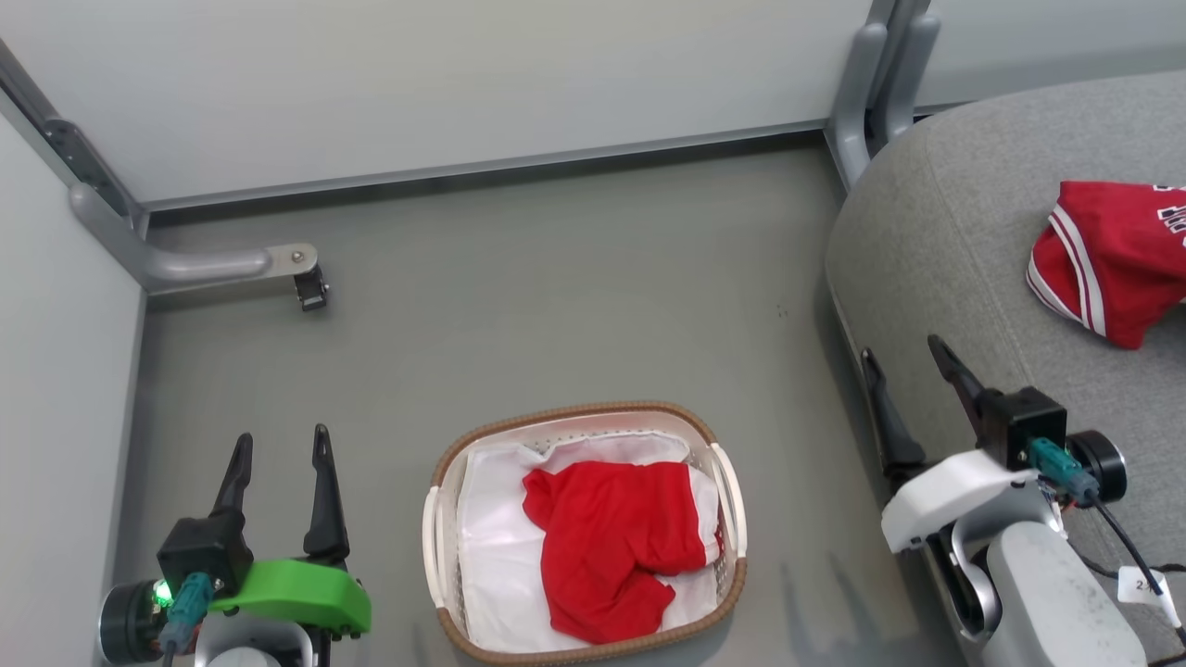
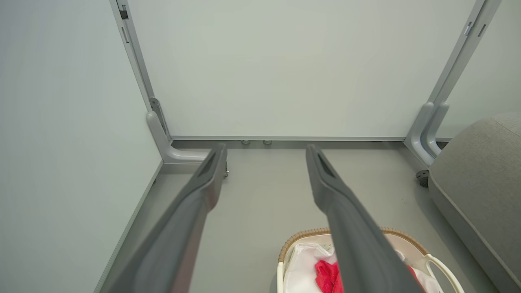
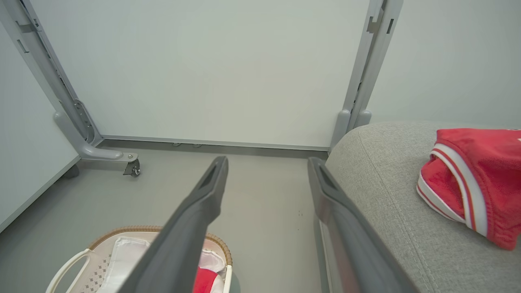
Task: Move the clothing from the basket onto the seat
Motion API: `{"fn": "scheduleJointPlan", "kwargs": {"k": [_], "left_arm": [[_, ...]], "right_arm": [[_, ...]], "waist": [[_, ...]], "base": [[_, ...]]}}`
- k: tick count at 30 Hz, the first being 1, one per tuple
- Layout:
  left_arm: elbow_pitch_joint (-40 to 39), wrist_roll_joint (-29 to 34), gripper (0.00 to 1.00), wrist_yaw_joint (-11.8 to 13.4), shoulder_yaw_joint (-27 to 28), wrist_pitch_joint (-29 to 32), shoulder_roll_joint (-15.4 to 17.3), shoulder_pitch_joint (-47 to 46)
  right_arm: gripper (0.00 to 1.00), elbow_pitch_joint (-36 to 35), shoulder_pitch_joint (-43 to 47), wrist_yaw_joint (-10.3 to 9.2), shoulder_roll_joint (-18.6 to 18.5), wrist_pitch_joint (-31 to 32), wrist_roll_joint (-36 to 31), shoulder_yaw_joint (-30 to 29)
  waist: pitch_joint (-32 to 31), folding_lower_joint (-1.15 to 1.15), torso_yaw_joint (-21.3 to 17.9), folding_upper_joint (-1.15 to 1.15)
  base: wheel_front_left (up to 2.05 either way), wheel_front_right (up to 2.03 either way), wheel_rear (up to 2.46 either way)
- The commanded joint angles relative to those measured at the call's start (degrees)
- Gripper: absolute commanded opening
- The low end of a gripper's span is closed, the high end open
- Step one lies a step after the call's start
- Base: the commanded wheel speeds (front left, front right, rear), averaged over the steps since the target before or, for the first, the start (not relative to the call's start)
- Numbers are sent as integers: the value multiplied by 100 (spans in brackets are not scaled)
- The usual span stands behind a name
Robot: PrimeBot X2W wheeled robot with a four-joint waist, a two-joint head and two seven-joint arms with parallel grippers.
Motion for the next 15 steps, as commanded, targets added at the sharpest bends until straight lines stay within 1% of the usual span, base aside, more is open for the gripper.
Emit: {"fn": "scheduleJointPlan", "kwargs": {"k": [1,9,15], "left_arm": [[-29,-9,100,-24,28,-2,4,131],[-216,27,100,-56,-17,-2,5,551],[-259,-39,100,-4,-38,-2,5,712]], "right_arm": [[100,-36,150,-8,-13,-11,43,7],[100,-177,503,-8,-16,-11,124,42],[100,-212,597,-8,5,-11,132,4]], "waist": [[-122,0,20,0],[-322,0,28,0],[-372,0,31,0]], "base": [[0,0,0],[0,0,0],[0,0,0]]}}
